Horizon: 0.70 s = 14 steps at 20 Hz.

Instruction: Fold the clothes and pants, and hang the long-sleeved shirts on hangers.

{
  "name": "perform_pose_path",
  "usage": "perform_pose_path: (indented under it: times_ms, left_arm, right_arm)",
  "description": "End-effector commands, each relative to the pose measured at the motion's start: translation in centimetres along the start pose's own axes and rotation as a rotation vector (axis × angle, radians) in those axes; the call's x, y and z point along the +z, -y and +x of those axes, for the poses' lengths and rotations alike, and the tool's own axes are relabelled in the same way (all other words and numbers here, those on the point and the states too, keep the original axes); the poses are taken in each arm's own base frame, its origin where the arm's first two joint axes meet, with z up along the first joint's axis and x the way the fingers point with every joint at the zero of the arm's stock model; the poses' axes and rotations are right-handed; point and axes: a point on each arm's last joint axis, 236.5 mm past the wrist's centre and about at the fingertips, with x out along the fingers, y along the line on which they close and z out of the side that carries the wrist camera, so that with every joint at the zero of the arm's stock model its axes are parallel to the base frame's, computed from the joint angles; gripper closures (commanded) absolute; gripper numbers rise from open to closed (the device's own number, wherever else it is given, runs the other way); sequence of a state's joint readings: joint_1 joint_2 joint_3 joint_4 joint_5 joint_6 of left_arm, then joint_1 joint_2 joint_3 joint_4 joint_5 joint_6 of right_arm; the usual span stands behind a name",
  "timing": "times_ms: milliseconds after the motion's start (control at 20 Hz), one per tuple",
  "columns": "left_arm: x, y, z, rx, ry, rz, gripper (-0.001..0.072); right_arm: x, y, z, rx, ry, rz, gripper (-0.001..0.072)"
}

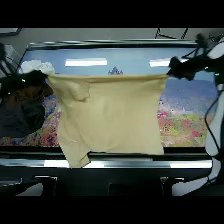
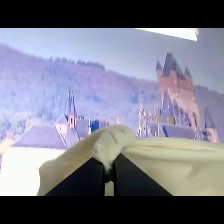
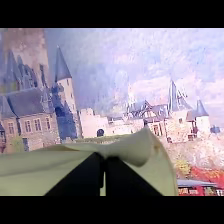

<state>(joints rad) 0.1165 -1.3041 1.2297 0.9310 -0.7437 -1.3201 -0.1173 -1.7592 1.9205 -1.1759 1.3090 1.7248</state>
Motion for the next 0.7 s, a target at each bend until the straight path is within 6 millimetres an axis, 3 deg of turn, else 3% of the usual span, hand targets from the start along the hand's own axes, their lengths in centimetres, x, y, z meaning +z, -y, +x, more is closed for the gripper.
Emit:
perform_pose_path:
  times_ms: [0, 100, 150, 250, 300, 400, 500, 550, 600, 650]
  left_arm:
    - [-7.2, -1.8, 6.1, -0.054, -0.217, -0.185, 0.0675]
    - [-8.6, -1.6, 6.6, -0.076, -0.271, -0.217, 0.0636]
    - [-8.6, -1.6, 6.2, -0.082, -0.281, -0.218, 0.0562]
    - [-8.3, -2.2, 3.9, -0.103, -0.338, -0.231, -0.0013]
    - [-8.6, -3.4, 2.2, -0.095, -0.393, -0.225, -0.001]
    - [-11.1, -7.5, -1.9, -0.002, -0.559, -0.292, -0.0009]
    - [-16.3, -11.6, -6.1, 0.111, -0.753, -0.365, 0.0005]
    - [-18.7, -12.4, -7.2, 0.12, -0.808, -0.392, 0.0127]
    - [-21.1, -12.5, -7.6, 0.103, -0.837, -0.422, 0.0173]
    - [-23.4, -12.3, -7.6, 0.078, -0.846, -0.453, 0.0173]
  right_arm:
    - [-3.2, 0.7, 7.4, -0.034, -0.147, 0.074, 0.0678]
    - [-3.2, 1.2, 7.5, -0.042, -0.149, 0.082, 0.0676]
    - [-2.7, 1.6, 6.7, -0.042, -0.14, 0.09, 0.0639]
    - [-1.8, 3.7, 3.3, -0.058, -0.135, 0.108, 0.0193]
    - [-1.9, 5.8, 0.8, -0.084, -0.156, 0.102, 0.0097]
    - [-4.6, 12.0, -3.6, -0.213, -0.269, 0.181, 0.0095]
    - [-8.8, 16.4, -6.3, -0.303, -0.416, 0.254, 0.0095]
    - [-10.5, 17.4, -6.8, -0.309, -0.462, 0.275, 0.0095]
    - [-12.1, 18.0, -6.8, -0.307, -0.485, 0.295, 0.0095]
    - [-13.6, 18.1, -6.3, -0.305, -0.497, 0.299, 0.0096]
